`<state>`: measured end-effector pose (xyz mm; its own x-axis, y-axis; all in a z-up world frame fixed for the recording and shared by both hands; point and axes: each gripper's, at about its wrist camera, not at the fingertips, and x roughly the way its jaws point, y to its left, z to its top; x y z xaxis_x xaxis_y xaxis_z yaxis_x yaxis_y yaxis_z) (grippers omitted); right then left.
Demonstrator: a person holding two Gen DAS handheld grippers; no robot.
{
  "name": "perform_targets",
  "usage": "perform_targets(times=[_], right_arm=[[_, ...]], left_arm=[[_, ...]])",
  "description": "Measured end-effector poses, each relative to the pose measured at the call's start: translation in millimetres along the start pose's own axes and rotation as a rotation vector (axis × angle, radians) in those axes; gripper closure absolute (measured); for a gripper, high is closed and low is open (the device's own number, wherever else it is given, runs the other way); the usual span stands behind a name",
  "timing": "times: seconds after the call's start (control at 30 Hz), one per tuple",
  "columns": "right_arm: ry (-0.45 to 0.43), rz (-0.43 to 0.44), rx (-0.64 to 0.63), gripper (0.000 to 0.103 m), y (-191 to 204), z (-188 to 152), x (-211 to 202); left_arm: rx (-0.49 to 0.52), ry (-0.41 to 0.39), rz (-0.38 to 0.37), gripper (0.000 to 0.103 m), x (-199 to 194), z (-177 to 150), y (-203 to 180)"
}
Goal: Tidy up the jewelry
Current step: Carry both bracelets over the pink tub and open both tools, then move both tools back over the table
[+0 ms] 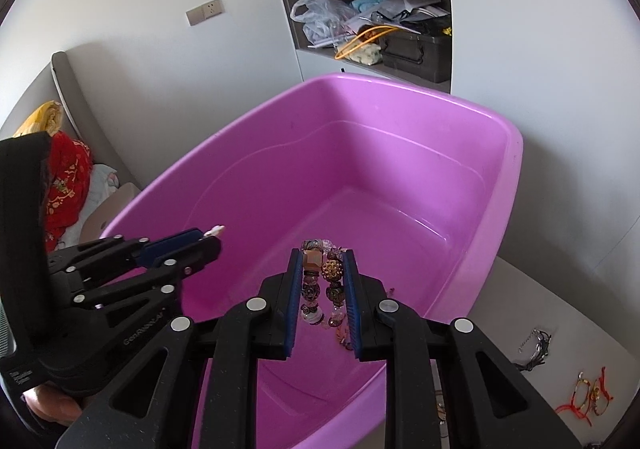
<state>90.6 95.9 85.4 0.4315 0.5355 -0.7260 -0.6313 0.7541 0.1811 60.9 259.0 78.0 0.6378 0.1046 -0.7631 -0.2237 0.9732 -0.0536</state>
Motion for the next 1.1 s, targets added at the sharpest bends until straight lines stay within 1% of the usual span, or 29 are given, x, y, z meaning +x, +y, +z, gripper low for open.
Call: perform_targets(times=[0.03, 0.07, 0.1, 0.17, 0.23, 0.37, 0.67, 0.73, 0.9, 0.97, 1.0, 1.1], right_arm=[[0.003, -0.004, 0.002, 0.083, -0.3, -0.1, 0.3], [0.005, -0.007, 0.004, 0.083, -1.0, -0.1, 0.3], [0.008, -0.011, 0.005, 0.083, -1.4, 0.1, 0.3], [-0.001, -0.021, 0.004, 0.082, -1.3, 1.6, -1.9], [-0.012, -0.034, 0.001, 0.075, -1.7, 2.2, -5.4], [-0.018, -0.046, 0.009, 0.073, -4.9, 2.4, -10.0], [-0.037, -0.042, 0.027, 0.068, -6.9, -0.9, -21.5], [-0.051, -0.04, 0.029, 0.065, -6.7, -1.9, -27.7], [-0.089, -0.042, 0.033, 0.064, -5.7, -9.6, -49.5], [-0.107, -0.05, 0.033, 0.059, -6.2, -14.2, -59.1], [-0.115, -0.055, 0.032, 0.055, -5.8, -16.9, -63.8], [-0.14, -0.077, 0.028, 0.055, -7.2, -26.1, -80.5]], left_arm=[[-0.001, 0.0, 0.001, 0.085, -1.2, -0.1, 0.2], [-0.003, -0.003, 0.006, 0.071, -2.6, -0.3, 0.3], [-0.007, -0.007, 0.012, 0.065, -3.9, 0.3, 0.5], [-0.015, -0.036, 0.007, 0.033, -11.2, 1.1, 1.6], [-0.016, -0.059, 0.014, 0.026, -17.8, -0.1, 2.1], [-0.024, -0.043, 0.014, 0.023, -18.2, -1.3, 3.9], [-0.05, -0.026, 0.011, 0.023, -18.0, -4.9, 7.5], [-0.05, -0.03, 0.014, 0.022, -18.9, -5.5, 6.7], [-0.043, -0.045, 0.014, 0.021, -29.1, -11.5, 1.0], [-0.04, -0.054, 0.011, 0.019, -34.7, -13.7, -0.8], [-0.039, -0.061, 0.01, 0.019, -38.2, -15.0, -2.6], [-0.025, -0.082, 0.008, 0.017, -48.8, -19.1, -8.5]])
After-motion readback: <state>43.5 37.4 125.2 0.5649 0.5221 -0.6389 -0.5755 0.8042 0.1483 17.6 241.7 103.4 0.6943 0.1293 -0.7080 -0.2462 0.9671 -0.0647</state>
